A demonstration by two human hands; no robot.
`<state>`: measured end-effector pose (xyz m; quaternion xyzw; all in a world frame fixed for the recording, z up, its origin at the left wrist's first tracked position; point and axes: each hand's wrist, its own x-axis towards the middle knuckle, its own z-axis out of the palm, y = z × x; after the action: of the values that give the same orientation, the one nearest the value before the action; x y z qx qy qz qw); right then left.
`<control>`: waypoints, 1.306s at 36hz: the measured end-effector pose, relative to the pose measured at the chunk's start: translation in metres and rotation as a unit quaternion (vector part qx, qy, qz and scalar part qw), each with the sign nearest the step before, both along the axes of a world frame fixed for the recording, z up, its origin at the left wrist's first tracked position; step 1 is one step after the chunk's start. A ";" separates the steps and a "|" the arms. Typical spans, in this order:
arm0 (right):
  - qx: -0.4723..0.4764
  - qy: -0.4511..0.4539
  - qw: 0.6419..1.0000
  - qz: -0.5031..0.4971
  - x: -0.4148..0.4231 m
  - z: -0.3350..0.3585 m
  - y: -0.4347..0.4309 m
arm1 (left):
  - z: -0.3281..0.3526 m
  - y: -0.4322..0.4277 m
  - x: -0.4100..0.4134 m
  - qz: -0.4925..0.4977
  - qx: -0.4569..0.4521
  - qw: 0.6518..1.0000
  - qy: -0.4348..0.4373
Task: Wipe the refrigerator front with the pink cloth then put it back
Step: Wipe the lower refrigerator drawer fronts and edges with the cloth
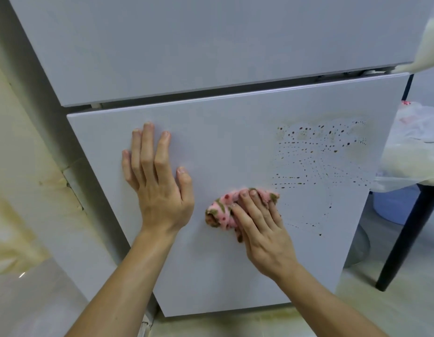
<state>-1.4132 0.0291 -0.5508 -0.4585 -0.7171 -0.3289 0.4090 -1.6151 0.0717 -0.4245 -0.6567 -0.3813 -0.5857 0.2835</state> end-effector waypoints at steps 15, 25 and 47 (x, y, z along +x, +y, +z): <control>0.126 0.208 0.969 0.035 -0.014 0.125 0.014 | -0.006 -0.001 0.011 -0.001 -0.004 1.000 0.020; 0.024 0.045 0.999 -0.013 0.024 0.000 0.001 | -0.005 -0.001 0.017 -0.006 0.000 1.000 0.010; 0.070 0.135 0.988 0.000 0.037 0.036 0.004 | -0.003 -0.014 0.049 -0.013 -0.029 0.998 0.056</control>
<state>-1.3762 0.0336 -0.5148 -0.4685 -0.6310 -0.3135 0.5330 -1.5661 0.0582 -0.4276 -0.7013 -0.3735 -0.5400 0.2776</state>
